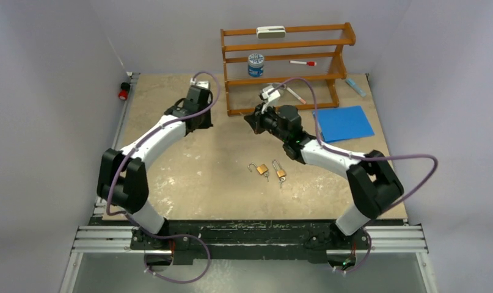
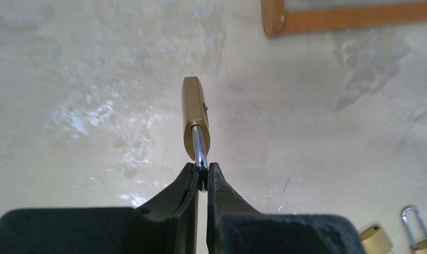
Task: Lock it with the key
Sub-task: Place the lock at the center of the board.
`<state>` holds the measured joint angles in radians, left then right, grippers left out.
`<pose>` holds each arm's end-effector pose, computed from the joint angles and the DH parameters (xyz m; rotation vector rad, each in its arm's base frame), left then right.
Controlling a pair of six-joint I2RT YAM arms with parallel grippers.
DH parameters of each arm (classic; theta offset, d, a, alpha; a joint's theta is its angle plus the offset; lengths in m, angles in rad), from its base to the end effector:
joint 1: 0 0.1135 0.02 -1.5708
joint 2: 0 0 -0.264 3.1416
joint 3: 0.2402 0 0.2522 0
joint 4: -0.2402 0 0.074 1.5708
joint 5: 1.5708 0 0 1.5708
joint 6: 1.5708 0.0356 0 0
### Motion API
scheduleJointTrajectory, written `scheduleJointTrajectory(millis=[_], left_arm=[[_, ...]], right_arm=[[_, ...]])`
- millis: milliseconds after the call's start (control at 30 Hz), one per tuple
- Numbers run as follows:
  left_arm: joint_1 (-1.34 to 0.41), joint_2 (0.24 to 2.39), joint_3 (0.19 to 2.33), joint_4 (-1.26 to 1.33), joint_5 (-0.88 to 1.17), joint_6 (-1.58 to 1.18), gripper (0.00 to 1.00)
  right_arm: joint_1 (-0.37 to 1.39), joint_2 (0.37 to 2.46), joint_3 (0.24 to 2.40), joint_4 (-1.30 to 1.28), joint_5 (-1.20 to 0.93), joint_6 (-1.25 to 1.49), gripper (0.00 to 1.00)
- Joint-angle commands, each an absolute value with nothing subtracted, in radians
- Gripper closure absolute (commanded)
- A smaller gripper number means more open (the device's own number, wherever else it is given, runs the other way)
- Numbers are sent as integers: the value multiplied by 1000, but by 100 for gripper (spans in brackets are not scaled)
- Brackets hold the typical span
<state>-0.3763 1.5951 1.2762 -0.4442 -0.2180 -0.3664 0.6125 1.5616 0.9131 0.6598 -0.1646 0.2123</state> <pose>0.3343 -0.1238 0.2824 -0.0967 2.3126 -0.1228 0.2897 0.2107 0.2786 -0.4509 1.5485 0.7730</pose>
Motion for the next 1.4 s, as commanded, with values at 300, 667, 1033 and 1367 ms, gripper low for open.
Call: scheduleJointTrajectory(millis=[300, 667, 1033, 1367], left_arm=[[-435, 1709, 1360, -694, -174, -562, 100], [-408, 1812, 1452, -758, -34, -574, 100], [-405, 1839, 1408, -738, -58, -593, 97], [-396, 1805, 1389, -711, -83, -589, 68]], right_arm=[[688, 1842, 1193, 481, -9, 275, 100], [773, 1956, 1218, 487, 95, 369, 100], [779, 2004, 1188, 550, 91, 445, 100], [780, 2020, 1179, 554, 95, 442, 51]])
